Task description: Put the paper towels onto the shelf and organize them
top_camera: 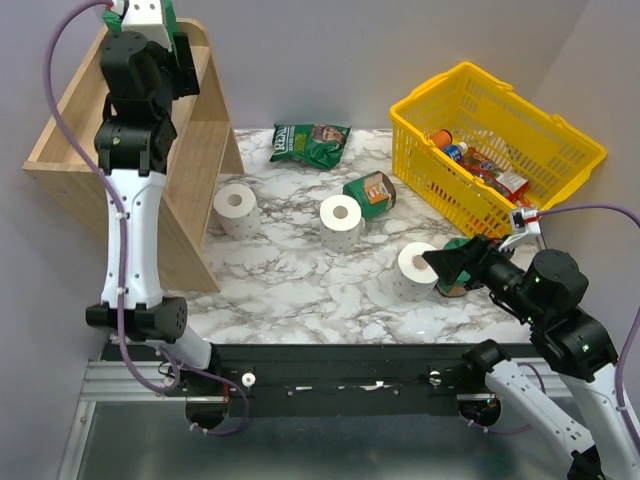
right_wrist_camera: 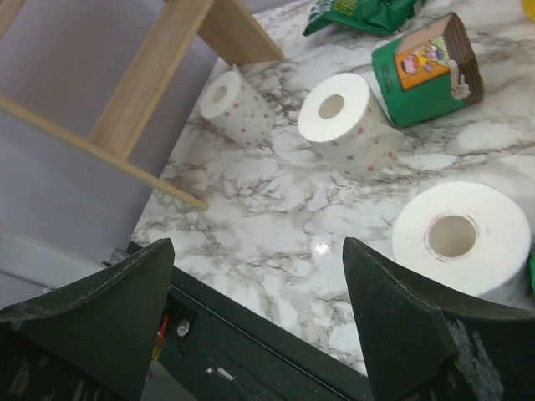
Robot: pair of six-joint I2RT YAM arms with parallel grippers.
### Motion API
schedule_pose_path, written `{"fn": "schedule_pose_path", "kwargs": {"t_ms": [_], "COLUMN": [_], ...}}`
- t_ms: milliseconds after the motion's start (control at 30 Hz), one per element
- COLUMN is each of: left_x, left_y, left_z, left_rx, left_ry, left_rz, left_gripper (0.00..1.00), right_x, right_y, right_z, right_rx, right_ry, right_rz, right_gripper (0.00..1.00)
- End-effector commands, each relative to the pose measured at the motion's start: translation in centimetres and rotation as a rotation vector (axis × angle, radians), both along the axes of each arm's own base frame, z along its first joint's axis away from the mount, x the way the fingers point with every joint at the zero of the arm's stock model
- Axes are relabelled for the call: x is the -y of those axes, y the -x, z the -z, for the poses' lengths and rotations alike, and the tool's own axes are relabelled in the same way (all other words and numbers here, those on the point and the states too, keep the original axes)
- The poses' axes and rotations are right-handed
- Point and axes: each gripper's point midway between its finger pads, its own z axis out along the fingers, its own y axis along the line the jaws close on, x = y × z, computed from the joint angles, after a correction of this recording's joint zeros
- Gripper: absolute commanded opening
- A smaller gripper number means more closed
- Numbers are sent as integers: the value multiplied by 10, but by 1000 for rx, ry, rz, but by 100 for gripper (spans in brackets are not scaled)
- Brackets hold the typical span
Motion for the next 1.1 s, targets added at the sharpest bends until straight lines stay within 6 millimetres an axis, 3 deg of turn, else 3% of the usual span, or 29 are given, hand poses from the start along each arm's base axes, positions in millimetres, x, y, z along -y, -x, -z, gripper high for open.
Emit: {"fn": "schedule_pose_path", "kwargs": {"t_ms": [0, 33, 67, 100, 167, 200, 267, 333, 367, 433, 467, 567, 700, 867, 933, 1067], "left_x": [30, 34, 38, 49, 67, 74, 90, 110, 117, 140, 146, 166, 173, 176, 177, 171], "left_y": [54, 60, 61, 76, 82, 95, 101, 116, 117, 132, 134, 151, 169, 175, 177, 174], "left_z": [-29, -30, -16, -21, 2, 2, 32, 45, 66, 81, 98, 115, 139, 152, 159, 172], "left_rx": [90, 101, 73, 89, 34, 32, -48, -82, -133, -170, -212, -250, -254, -178, -158, -170], "left_ry": [56, 77, 94, 110, 158, 168, 214, 242, 253, 249, 237, 205, 177, 160, 158, 141], "left_rz": [173, 187, 202, 265, 337, 378, 435, 512, 532, 604, 608, 673, 721, 757, 759, 716], "left_gripper": [80, 80, 80, 80, 80, 80, 80, 79, 79, 79, 80, 80, 83, 85, 85, 86], "right_x": [30, 37, 42, 51, 56, 64, 71, 76, 75, 78, 80, 94, 100, 92, 95, 99], "right_y": [-13, -14, -16, -20, -28, -34, -44, -54, -61, -69, -72, -78, -84, -97, -104, -120], "right_z": [43, 54, 60, 64, 81, 86, 102, 110, 118, 121, 123, 127, 135, 126, 125, 141], "right_rx": [-153, -210, -233, -243, -291, -300, -374, -402, -436, -446, -453, -451, -460, -425, -413, -433], "right_ry": [95, 121, 140, 168, 239, 278, 341, 387, 423, 459, 480, 552, 594, 598, 610, 672], "right_rz": [195, 240, 275, 330, 364, 410, 478, 530, 537, 567, 582, 654, 661, 617, 630, 608], "right_gripper": [85, 83, 83, 83, 83, 83, 82, 81, 80, 76, 75, 75, 76, 77, 82, 89]}}
